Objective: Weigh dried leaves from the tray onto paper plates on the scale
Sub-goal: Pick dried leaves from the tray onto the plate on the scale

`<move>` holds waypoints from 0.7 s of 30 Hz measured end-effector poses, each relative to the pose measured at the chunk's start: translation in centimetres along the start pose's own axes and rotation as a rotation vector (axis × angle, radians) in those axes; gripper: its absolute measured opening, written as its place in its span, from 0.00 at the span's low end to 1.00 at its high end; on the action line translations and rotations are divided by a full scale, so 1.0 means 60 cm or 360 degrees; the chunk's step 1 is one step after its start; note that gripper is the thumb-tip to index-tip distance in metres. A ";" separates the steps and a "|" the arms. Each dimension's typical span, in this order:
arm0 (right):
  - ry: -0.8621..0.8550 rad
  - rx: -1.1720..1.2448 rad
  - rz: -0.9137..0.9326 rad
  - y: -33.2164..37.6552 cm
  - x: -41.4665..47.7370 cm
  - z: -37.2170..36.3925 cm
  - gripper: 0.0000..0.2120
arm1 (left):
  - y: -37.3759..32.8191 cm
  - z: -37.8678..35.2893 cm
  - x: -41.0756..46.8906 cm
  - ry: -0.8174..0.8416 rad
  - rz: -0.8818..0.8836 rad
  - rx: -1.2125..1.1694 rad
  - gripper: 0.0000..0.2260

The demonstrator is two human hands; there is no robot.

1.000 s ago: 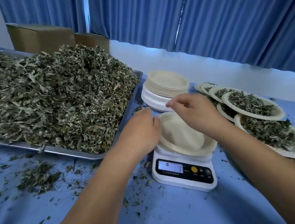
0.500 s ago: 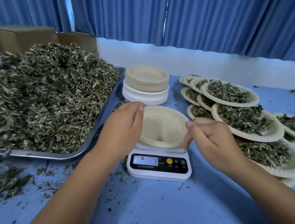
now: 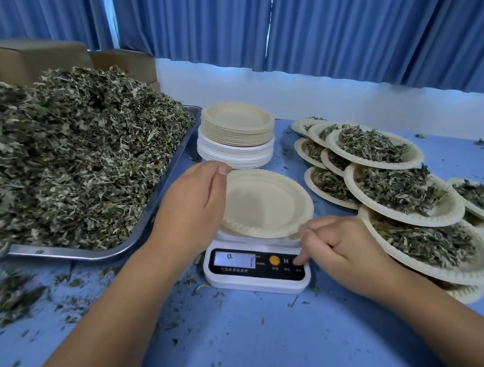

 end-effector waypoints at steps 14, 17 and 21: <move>-0.0348 0.0059 0.0110 0.022 -0.009 0.028 0.23 | 0.011 0.004 -0.001 -0.0044 0.0115 -0.0077 0.14; -0.0449 0.0147 0.0092 0.037 0.005 0.048 0.24 | 0.027 0.000 -0.005 -0.0020 0.0309 -0.0176 0.12; -0.0421 0.0122 0.0003 0.067 0.051 0.048 0.23 | 0.060 -0.016 -0.015 0.0094 0.0541 -0.0289 0.15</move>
Point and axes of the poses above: each hand's wrist, its own x-axis towards the middle knuckle, its own z-axis out of the back of the hand, y = z × x, the point moved 8 cm from there along x, towards the middle knuckle, and after that the axes turned 14 degrees about -z, right-handed, at the moved point
